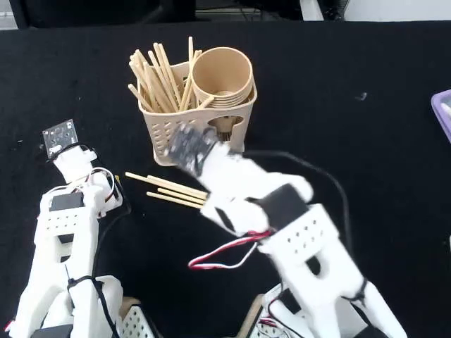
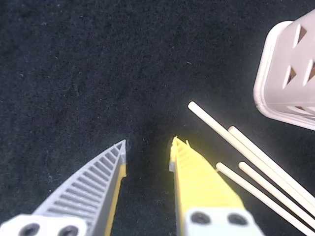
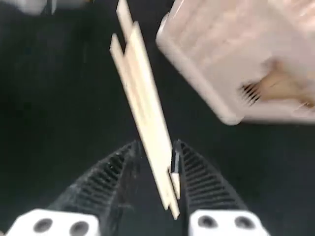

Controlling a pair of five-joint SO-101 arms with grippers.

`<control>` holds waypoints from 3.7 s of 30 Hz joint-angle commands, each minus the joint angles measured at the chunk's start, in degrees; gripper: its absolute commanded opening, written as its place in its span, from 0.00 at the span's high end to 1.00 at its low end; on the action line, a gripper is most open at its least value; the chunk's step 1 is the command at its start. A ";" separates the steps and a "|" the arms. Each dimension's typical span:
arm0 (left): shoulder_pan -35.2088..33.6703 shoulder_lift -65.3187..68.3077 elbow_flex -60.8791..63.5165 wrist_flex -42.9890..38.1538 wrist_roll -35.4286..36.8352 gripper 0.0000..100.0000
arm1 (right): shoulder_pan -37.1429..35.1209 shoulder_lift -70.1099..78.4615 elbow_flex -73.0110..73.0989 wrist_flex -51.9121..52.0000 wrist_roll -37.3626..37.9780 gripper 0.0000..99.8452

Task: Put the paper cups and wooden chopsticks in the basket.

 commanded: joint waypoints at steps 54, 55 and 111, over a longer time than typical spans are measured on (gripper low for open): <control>-0.48 -0.88 0.04 -0.97 0.53 0.84 | 1.23 13.85 21.05 -17.58 17.67 0.80; -0.48 -0.88 0.04 -0.97 0.53 0.84 | 1.14 13.85 21.05 -18.29 17.67 0.80; -0.66 -0.79 0.57 -2.46 0.53 0.84 | 1.41 -8.13 4.88 -17.32 7.91 0.99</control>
